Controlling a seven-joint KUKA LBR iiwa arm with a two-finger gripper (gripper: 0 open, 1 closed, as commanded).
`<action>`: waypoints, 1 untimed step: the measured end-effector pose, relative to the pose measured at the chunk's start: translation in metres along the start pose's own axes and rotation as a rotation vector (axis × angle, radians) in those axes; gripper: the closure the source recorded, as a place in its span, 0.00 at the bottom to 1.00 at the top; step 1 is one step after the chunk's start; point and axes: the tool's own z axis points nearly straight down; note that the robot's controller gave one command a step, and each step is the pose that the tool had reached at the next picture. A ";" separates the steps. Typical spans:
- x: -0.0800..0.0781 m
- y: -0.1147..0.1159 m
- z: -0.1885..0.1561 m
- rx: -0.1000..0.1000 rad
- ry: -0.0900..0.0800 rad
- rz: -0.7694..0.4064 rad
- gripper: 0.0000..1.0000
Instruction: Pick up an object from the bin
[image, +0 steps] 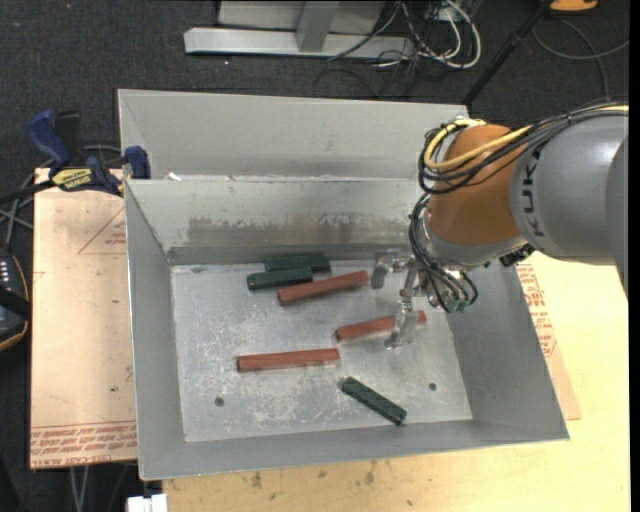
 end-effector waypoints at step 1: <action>-0.008 -0.001 0.031 0.001 -0.001 -0.066 0.00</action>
Offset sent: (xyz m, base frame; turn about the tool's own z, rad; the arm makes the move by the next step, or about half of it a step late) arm 0.0125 -0.0110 -0.0404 -0.0620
